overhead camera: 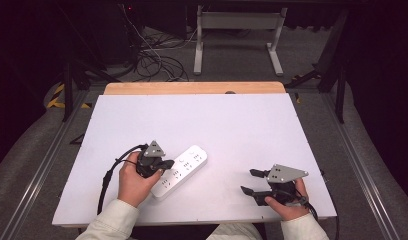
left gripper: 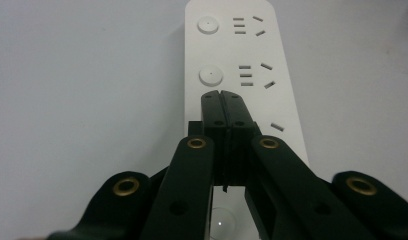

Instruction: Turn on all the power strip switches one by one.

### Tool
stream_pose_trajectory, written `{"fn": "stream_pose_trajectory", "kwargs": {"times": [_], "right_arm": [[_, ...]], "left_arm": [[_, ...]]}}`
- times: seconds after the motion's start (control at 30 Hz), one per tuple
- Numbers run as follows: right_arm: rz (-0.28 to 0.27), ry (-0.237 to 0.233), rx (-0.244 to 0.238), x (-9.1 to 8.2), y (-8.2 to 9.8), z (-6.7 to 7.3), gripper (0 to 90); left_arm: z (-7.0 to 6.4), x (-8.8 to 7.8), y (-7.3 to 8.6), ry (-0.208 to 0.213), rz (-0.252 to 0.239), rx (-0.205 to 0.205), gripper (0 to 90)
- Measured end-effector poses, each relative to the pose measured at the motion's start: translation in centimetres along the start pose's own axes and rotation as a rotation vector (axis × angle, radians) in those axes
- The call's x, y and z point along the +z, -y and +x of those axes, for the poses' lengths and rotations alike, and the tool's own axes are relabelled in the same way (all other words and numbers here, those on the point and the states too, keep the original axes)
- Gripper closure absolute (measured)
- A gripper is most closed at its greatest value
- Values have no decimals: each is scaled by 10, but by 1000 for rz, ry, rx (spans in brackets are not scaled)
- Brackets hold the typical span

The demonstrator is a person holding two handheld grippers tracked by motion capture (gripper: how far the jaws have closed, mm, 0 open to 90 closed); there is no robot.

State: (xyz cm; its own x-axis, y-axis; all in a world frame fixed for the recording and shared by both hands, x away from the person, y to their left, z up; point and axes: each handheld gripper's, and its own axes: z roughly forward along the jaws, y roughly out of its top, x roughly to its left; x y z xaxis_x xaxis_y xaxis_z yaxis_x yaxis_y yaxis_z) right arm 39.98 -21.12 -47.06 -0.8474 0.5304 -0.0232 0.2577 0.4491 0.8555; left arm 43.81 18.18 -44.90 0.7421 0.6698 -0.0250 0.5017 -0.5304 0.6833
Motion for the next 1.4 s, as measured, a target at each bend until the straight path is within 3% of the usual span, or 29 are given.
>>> {"fn": "stream_pose_trajectory", "kwargs": {"times": [0.37, 0.8, 1.07, 1.23, 1.33, 1.4], "right_arm": [[0, 1, -1, 0, 0, 0, 353], [2, -3, -3, 0, 0, 1, 353], [10, -8, -11, 2, 0, 3, 353], [7, -6, -5, 1, 0, 2, 353], [8, -7, -6, 2, 0, 3, 353], [10, -10, -6, 2, 0, 3, 353]], "left_arm": [[1, 6, 1, -15, 21, 14, 900], [1, 7, 2, -16, 31, -14, 900], [-2, 8, 3, -32, 27, 3, 900], [-6, 8, 4, -63, 27, 40, 900], [-4, 9, 4, -48, 27, 23, 900], [-5, 8, 4, -52, 31, 38, 900]]}}
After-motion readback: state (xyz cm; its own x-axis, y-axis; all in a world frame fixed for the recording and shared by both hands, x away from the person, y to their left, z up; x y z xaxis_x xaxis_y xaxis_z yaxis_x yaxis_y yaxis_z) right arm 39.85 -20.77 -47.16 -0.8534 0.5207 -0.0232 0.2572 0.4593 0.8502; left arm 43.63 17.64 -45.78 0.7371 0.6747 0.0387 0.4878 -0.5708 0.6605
